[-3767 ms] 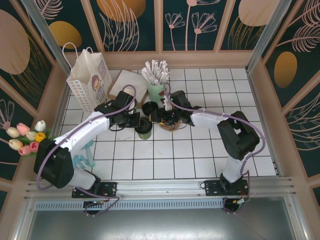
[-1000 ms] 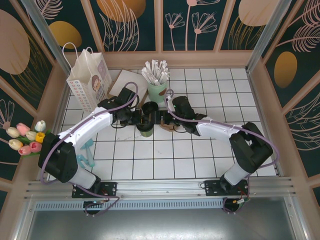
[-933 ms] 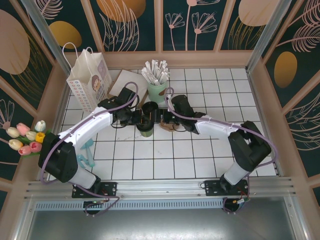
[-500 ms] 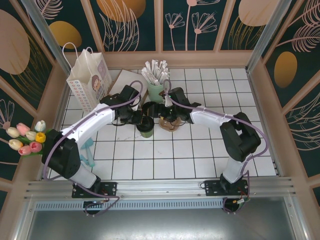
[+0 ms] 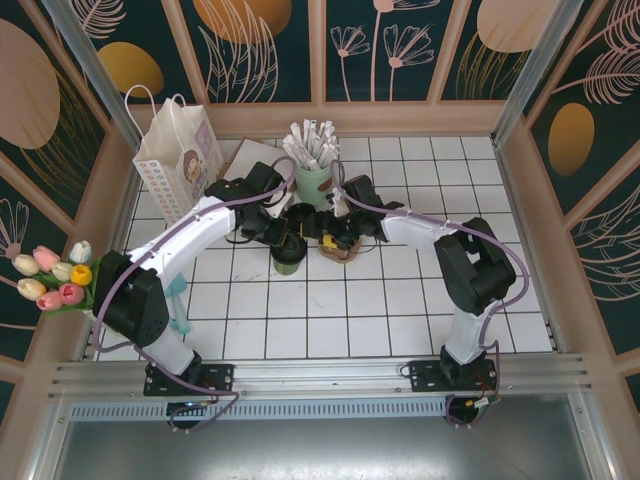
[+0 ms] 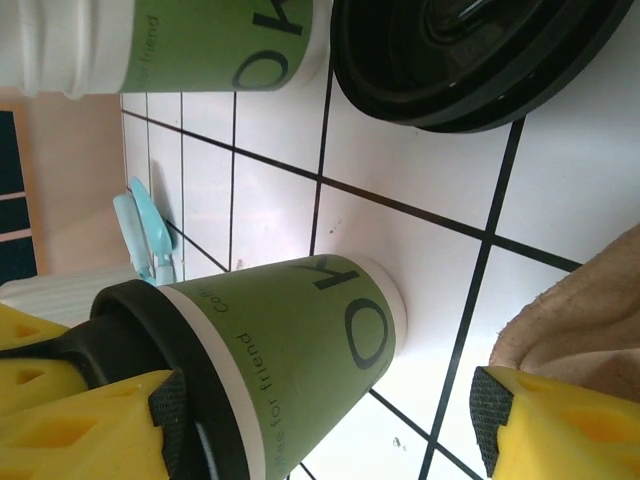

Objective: Pack the takeout coffee

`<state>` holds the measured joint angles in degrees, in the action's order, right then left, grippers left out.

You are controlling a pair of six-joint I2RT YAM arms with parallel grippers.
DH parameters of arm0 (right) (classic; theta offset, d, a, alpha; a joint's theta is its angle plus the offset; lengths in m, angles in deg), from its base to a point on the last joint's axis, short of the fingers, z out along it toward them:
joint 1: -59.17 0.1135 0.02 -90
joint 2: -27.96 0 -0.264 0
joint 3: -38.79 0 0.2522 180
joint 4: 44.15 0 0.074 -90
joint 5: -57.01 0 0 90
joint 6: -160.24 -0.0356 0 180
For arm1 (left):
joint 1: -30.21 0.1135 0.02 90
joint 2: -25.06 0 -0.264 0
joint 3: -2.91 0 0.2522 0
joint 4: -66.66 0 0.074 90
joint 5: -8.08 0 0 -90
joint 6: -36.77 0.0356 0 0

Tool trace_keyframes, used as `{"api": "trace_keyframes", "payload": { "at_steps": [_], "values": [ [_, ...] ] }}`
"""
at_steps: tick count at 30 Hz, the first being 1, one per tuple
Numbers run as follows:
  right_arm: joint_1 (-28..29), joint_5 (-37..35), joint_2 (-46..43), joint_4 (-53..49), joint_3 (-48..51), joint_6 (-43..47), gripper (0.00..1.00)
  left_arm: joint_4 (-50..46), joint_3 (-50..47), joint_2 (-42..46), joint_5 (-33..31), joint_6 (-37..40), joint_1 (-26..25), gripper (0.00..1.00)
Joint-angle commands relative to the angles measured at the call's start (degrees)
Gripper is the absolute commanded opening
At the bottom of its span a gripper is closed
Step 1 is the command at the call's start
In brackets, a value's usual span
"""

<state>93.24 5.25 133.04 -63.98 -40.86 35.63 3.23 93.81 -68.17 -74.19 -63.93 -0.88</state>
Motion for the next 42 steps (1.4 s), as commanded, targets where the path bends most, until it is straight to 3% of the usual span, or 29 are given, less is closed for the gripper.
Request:
{"api": "trace_keyframes", "payload": {
  "at_steps": [1,5,11,15,19,25,28,38,42],
  "values": [
    [0.9,0.1,2.0,-3.4,-1.6,2.3,0.76,-0.4,-1.2,-0.1,0.9,0.1,-0.3,0.0],
    [1.4,-2.1,2.4,-4.4,-0.9,2.9,0.76,3.6,-4.9,0.6,2.2,-2.3,-0.2,0.0],
    [1.5,-1.8,-4.7,4.3,1.9,1.5,0.86,4.2,-6.4,2.6,-1.0,-9.5,-0.3,0.0],
    [2.5,-1.0,-6.5,9.1,4.9,1.4,0.87,5.0,-6.5,4.0,-1.1,-14.1,-0.3,0.0],
    [4.6,0.3,-6.2,12.3,6.1,0.2,0.79,5.9,-7.3,4.3,-1.6,-17.1,-0.4,0.0],
    [6.2,-4.4,-5.5,10.8,6.1,-1.6,0.74,8.0,-9.0,5.5,-1.0,-20.6,-0.5,0.0],
    [6.5,-5.6,-5.2,9.0,5.7,-1.1,0.62,8.4,-9.2,5.8,0.1,-20.7,-0.4,0.0],
    [7.7,-9.0,-3.0,2.2,3.1,2.4,0.61,9.7,-10.2,6.1,1.9,-20.7,-0.5,0.02],
    [7.7,-9.6,-3.0,2.1,3.3,2.2,0.53,10.4,-10.4,7.0,3.4,-20.7,-0.5,0.06]
  ]
}}
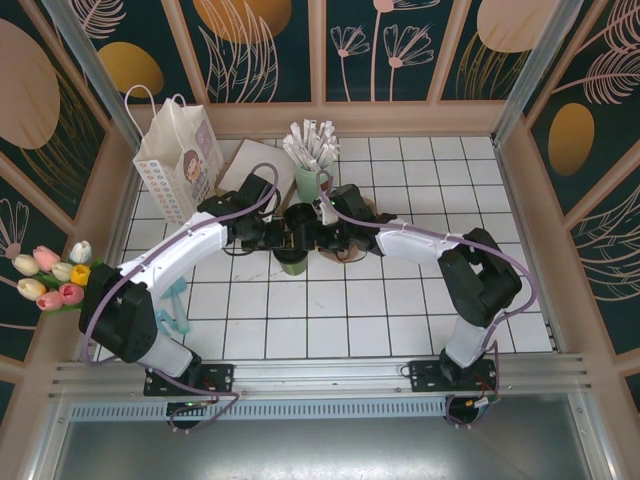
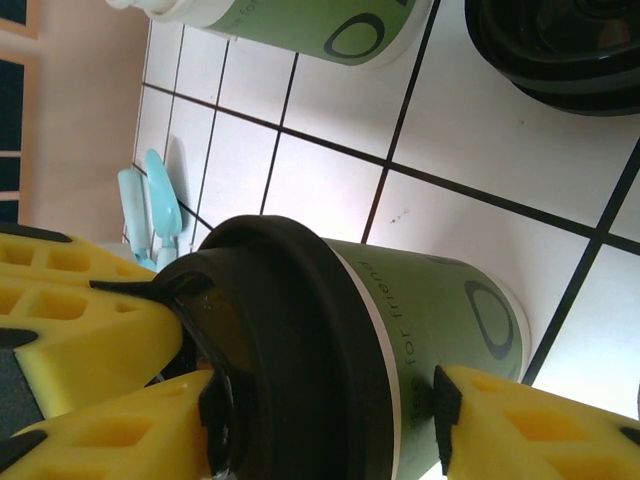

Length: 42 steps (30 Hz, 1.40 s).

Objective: Pack the takeout coffee

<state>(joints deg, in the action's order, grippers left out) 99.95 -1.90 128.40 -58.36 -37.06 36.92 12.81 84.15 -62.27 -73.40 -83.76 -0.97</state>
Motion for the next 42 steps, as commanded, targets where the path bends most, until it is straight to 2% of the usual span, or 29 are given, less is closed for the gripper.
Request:
{"api": "trace_keyframes", "payload": {
  "at_steps": [1,5,10,13,15,18,23,30,33,42],
  "values": [
    [1.0,-2.7,1.6,-3.6,-0.5,1.0,0.52,0.8,-0.7,1.5,2.8,-0.8,-0.4,0.08],
    [0.9,-3.3,1.7,-4.2,-0.7,1.5,0.5,1.3,-0.5,4.0,4.0,-0.1,-0.3,0.22],
    [1.0,-4.0,1.9,-5.3,-1.4,2.2,0.49,4.9,-3.4,9.4,5.7,-0.5,-0.2,0.47],
    [1.0,-4.3,1.9,-5.8,-1.7,2.5,0.49,9.9,-7.4,13.0,9.1,-2.2,0.6,0.55],
    [1.0,-4.5,1.9,-6.2,-1.8,2.7,0.48,13.0,-10.2,14.5,12.0,-3.5,1.6,0.55],
    [1.1,-4.7,1.9,-6.5,-1.9,3.1,0.48,16.8,-15.5,16.2,15.3,-6.3,4.7,0.44],
    [1.1,-5.1,1.9,-6.9,-2.1,3.3,0.47,23.6,-22.0,17.8,20.4,-10.9,8.9,0.44],
    [1.2,-5.3,1.9,-6.9,-2.0,3.4,0.47,28.6,-26.6,18.7,22.9,-13.4,11.6,0.42],
    [1.4,-5.4,2.0,-6.9,-1.9,3.4,0.47,31.5,-28.6,19.3,24.7,-14.8,12.8,0.38],
    [1.5,-5.5,2.0,-6.9,-1.9,3.4,0.46,33.8,-29.5,17.4,26.3,-15.5,14.6,0.34]
  ]
}}
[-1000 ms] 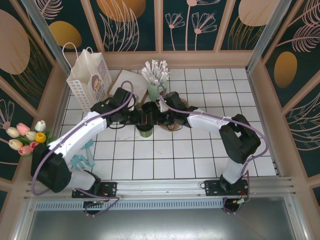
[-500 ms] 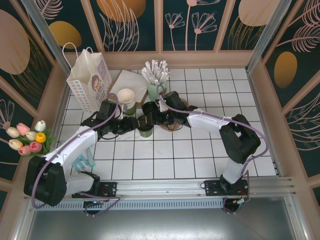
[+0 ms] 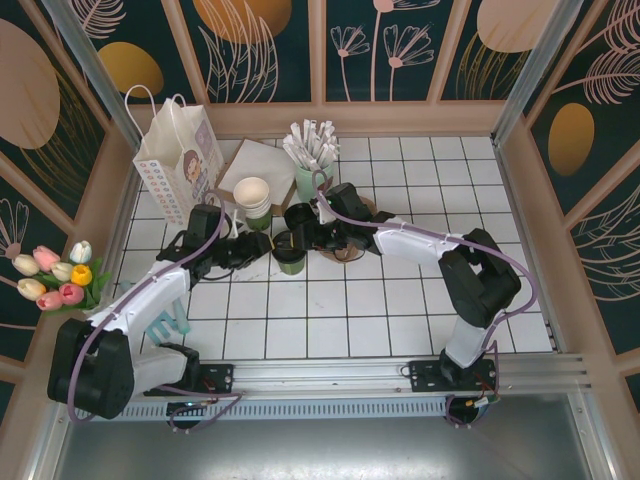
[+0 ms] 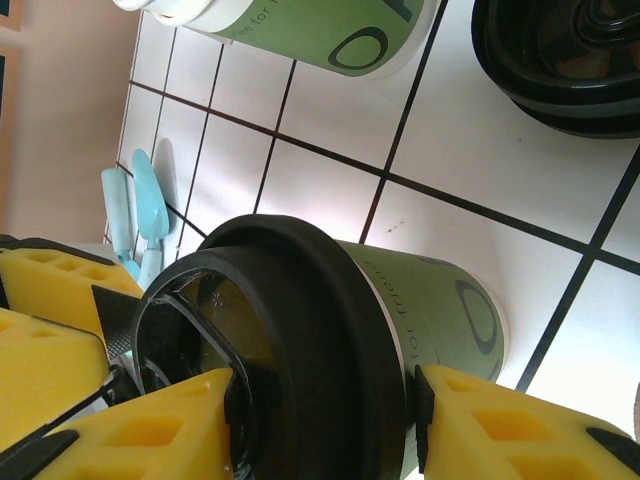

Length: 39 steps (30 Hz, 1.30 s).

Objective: Pack the takeout coffee

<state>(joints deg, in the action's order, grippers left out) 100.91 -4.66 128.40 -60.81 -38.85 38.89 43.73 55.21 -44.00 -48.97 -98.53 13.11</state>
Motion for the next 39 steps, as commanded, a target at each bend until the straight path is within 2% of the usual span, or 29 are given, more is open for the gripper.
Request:
{"api": "trace_keyframes", "payload": {
  "at_steps": [1,14,21,27,29,35,39],
  "values": [
    [0.5,-2.8,2.0,-4.5,-0.1,1.5,0.46,3.0,-0.6,-1.3,2.0,-0.9,0.6,0.33],
    [0.8,-2.9,2.2,-4.8,-0.4,1.5,0.45,5.6,-2.8,-5.4,2.9,-1.0,0.7,0.25],
    [1.1,-3.5,3.4,-5.2,0.8,1.6,0.44,6.5,-10.0,-8.4,2.7,-1.3,0.6,0.16],
    [1.0,-4.2,4.3,-5.2,2.0,1.7,0.43,4.3,-12.1,-9.7,1.1,0.6,0.5,0.14],
    [1.1,-4.3,3.9,-5.5,1.0,2.1,0.43,2.4,-9.8,-9.1,1.1,1.4,0.6,0.15],
    [1.0,-4.1,1.6,-5.7,-1.7,2.4,0.46,-2.9,-1.3,-4.7,1.0,2.1,0.7,0.3],
    [1.1,-4.1,1.5,-6.0,-2.6,2.6,0.46,-5.8,2.8,-2.9,0.3,2.9,0.6,0.32]
  ]
}}
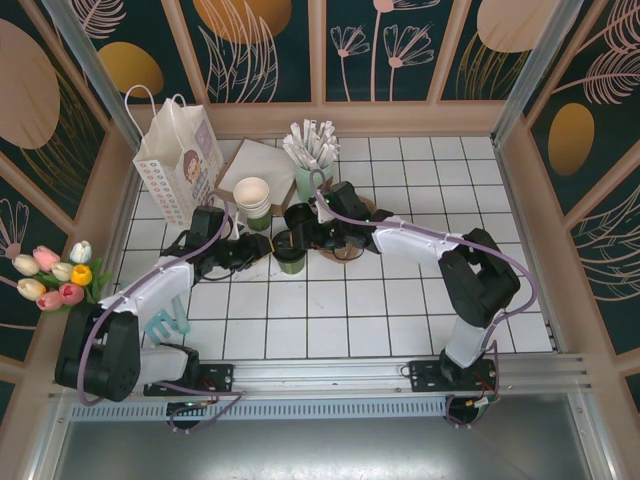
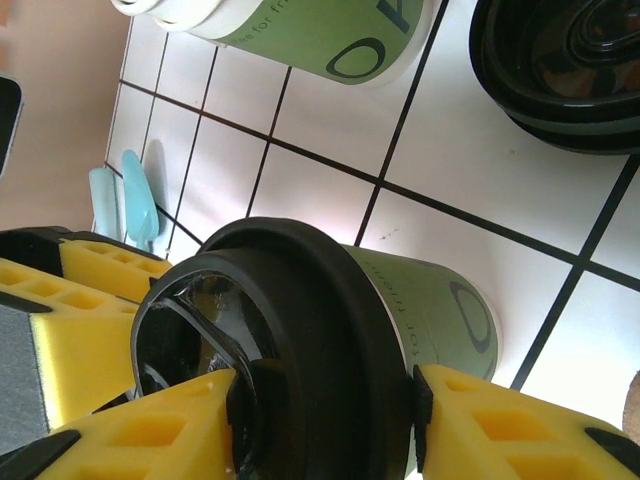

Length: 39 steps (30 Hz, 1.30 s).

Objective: Pack the takeout coffee

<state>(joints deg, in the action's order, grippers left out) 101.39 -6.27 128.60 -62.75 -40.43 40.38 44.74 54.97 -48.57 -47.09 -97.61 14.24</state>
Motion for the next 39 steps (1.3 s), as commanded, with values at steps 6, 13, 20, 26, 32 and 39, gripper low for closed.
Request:
{"api": "trace_keyframes", "payload": {
  "at_steps": [6,13,20,26,32,39],
  "values": [
    [0.6,-2.4,1.5,-3.9,-1.2,1.2,0.49,-11.2,6.2,2.8,-6.9,3.6,-0.5,0.38],
    [0.6,-2.2,1.6,-3.9,-2.0,1.6,0.56,-12.7,6.7,4.4,-17.6,1.9,-0.5,0.61],
    [0.6,-3.3,1.0,-3.5,-2.8,2.4,0.74,-14.5,5.9,2.1,-26.4,-0.8,-0.5,0.98],
    [0.8,-3.5,-0.2,-2.2,-3.0,3.0,0.83,-12.2,4.4,-1.6,-27.5,-2.9,-0.5,0.98],
    [1.9,-6.2,0.2,-2.3,-3.5,4.2,0.99,-9.5,3.6,-3.8,-25.2,-3.6,-0.6,0.98],
    [3.4,-7.3,1.2,-1.5,-3.8,4.9,0.99,-8.5,2.8,-4.3,-24.5,-3.9,-0.6,0.99]
  ]
}}
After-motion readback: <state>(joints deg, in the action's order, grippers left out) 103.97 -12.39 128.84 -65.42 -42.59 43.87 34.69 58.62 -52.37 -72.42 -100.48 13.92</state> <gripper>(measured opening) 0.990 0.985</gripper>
